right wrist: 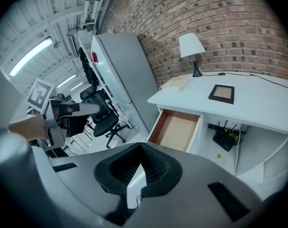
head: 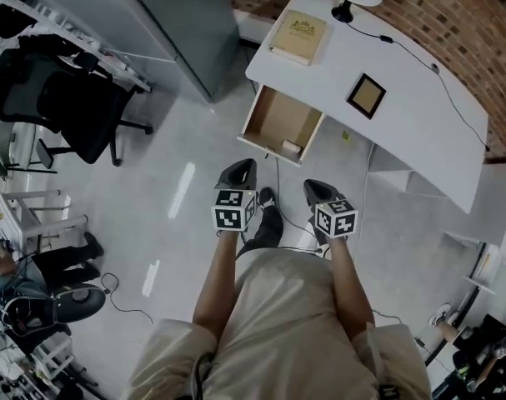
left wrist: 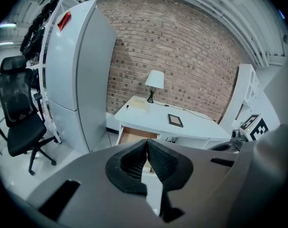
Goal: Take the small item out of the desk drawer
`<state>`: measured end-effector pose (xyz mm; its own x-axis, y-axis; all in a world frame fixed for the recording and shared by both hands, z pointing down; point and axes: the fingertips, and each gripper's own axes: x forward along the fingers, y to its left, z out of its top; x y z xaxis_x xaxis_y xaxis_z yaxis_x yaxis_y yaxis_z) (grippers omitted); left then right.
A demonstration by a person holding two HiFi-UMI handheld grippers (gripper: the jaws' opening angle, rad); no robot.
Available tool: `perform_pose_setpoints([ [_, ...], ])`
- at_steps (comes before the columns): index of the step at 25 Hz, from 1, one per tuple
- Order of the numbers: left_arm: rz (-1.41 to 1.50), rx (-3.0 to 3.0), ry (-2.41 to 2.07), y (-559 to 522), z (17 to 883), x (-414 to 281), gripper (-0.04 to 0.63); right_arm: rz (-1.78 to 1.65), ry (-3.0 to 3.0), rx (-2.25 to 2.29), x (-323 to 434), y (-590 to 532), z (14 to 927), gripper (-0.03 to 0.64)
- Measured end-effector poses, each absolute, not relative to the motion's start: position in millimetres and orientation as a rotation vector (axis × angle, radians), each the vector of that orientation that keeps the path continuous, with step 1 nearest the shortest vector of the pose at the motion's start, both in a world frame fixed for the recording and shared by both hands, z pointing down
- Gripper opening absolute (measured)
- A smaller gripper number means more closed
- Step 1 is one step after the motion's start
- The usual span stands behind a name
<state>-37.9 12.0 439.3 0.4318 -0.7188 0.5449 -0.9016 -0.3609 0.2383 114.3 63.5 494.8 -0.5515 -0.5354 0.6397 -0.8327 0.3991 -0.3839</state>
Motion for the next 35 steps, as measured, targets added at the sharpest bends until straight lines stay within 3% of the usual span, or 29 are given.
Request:
perform_pose_setpoints([
  [15,0.457,2.136,-1.409,-16,464,-96,0.017,0.794,-2.3,1.085,81,-32,504,0.023],
  [35,0.512,2.099,-1.339,-53,555,-29,0.017,0.693,-2.239,0.786,88,-112,629,0.025],
])
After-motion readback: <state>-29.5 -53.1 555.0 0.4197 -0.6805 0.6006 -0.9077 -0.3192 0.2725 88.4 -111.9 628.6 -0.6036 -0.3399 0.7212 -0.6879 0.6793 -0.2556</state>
